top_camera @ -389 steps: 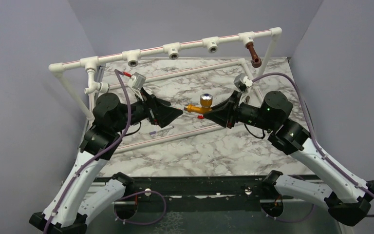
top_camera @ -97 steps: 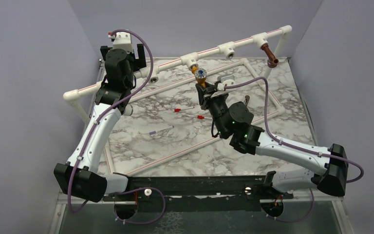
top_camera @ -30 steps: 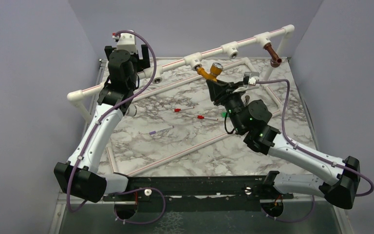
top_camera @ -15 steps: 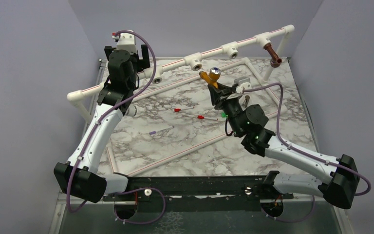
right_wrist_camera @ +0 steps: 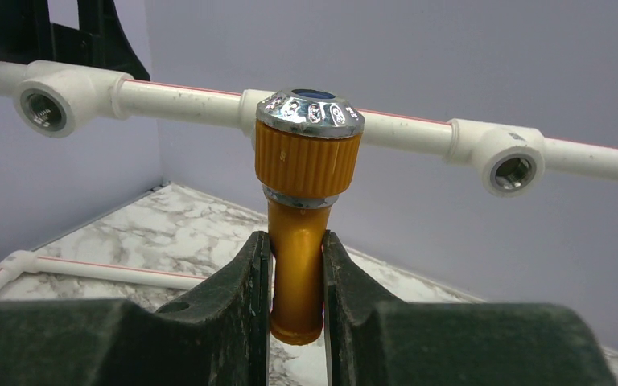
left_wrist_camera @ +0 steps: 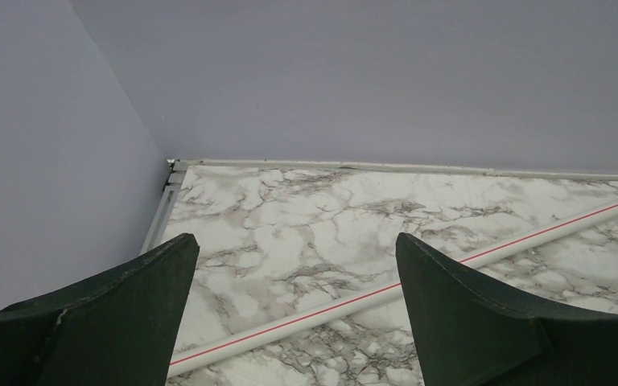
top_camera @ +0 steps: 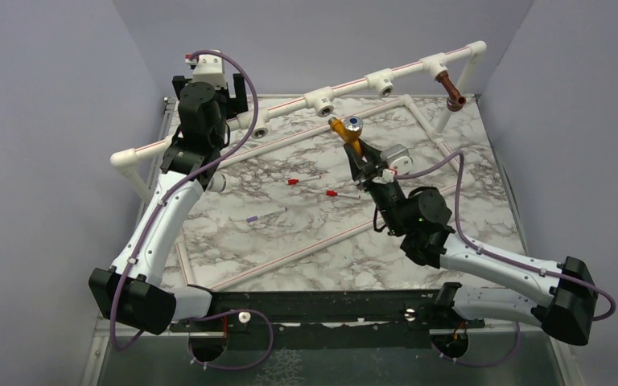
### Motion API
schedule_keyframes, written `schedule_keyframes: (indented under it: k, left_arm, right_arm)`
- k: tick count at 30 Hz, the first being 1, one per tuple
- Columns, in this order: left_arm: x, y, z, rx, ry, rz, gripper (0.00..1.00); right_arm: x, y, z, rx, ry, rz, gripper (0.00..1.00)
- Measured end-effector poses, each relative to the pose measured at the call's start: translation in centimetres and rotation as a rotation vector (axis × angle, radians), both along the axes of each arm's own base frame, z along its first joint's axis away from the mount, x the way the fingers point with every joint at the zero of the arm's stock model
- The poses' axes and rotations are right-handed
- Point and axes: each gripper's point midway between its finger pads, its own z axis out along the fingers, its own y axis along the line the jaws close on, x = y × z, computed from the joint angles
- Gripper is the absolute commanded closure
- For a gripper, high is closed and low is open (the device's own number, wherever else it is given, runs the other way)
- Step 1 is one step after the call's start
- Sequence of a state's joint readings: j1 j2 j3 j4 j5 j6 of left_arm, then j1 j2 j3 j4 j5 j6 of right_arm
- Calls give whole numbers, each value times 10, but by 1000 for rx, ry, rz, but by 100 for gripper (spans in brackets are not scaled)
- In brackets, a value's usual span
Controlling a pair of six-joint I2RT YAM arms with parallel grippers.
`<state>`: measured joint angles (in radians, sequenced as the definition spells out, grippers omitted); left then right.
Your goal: Install the water faucets
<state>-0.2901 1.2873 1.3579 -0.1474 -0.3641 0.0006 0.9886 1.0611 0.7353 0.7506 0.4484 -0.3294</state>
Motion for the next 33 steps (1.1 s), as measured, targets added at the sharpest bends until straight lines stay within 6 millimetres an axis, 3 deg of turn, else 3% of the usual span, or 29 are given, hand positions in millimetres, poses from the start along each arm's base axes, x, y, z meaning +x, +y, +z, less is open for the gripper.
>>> schedule_keyframes:
  k: [13, 21, 33]
  left_arm:
    - [0, 0, 0, 0, 0, 0, 6]
    - [0, 0, 0, 0, 0, -1, 6]
    - [0, 0, -1, 0, 1, -1, 6]
  right_arm:
    - [4, 17, 3, -105, -133, -42, 99]
    - [3, 13, 12, -105, -175, -68, 99]
    - [8, 18, 7, -125, -176, -86, 99]
